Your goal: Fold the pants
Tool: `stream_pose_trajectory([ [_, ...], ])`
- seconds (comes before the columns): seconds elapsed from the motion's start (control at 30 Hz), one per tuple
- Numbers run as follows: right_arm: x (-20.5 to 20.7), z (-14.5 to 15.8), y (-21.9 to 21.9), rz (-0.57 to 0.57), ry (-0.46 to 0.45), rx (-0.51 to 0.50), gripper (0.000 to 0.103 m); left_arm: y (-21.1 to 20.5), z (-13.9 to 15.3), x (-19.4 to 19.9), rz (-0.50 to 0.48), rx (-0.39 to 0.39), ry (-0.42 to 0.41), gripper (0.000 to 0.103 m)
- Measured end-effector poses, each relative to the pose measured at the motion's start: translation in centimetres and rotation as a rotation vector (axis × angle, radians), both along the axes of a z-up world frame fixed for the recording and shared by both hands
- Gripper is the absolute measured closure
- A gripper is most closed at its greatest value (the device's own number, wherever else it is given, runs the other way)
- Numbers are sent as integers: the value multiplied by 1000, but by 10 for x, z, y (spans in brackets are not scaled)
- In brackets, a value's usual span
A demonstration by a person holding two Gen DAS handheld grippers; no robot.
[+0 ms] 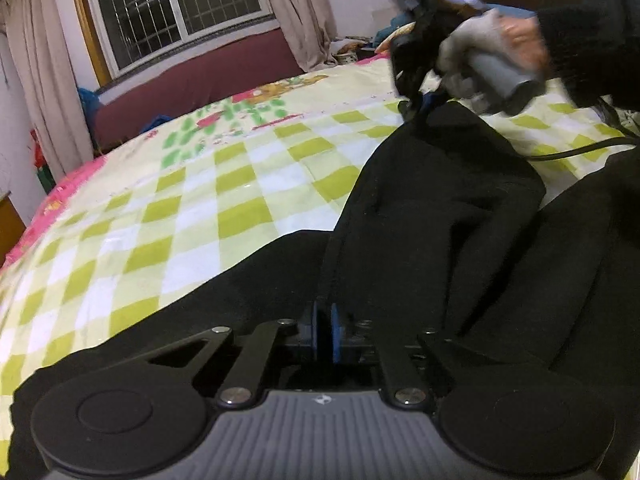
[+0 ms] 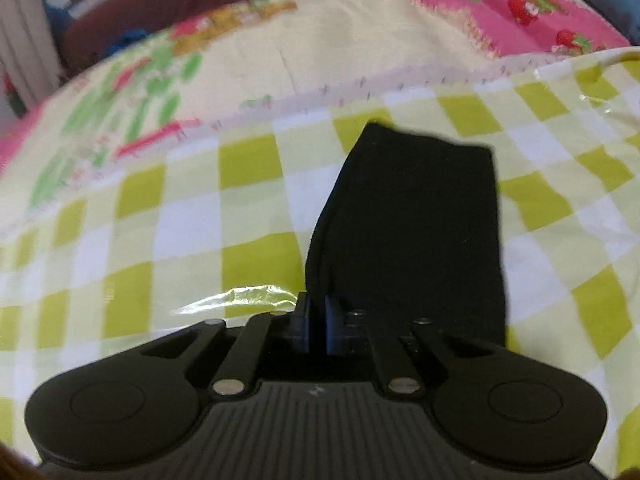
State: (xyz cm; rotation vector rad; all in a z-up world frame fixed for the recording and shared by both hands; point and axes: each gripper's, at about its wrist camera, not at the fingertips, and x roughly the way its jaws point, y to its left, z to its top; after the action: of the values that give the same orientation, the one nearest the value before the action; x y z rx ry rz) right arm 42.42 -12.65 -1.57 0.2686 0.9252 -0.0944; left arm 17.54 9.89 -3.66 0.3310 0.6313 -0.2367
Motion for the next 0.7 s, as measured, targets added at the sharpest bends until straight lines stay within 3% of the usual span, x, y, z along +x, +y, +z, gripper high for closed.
stream_pose_trajectory([
  [0.2, -94, 67, -68, 29, -131, 149, 97, -14, 29, -30, -41, 30, -47, 85],
  [0.37, -228, 116, -139, -5, -270, 249, 97, -31, 55, -71, -114, 12, -103, 84],
  [0.43, -285, 106, -171, -84, -273, 288, 97, -43, 53, -85, -158, 2, -88, 83],
  [0.5, -322, 72, -197, -176, -199, 331, 96, -63, 42, -93, -209, 15, -36, 80],
  [0.6, -353, 4, -227, -333, -54, 330, 100, -95, 20, -105, -289, 115, -12, 80],
  [0.7, -365, -17, -240, -377, -62, 308, 101, -120, 11, -117, -373, 209, 0, 80],
])
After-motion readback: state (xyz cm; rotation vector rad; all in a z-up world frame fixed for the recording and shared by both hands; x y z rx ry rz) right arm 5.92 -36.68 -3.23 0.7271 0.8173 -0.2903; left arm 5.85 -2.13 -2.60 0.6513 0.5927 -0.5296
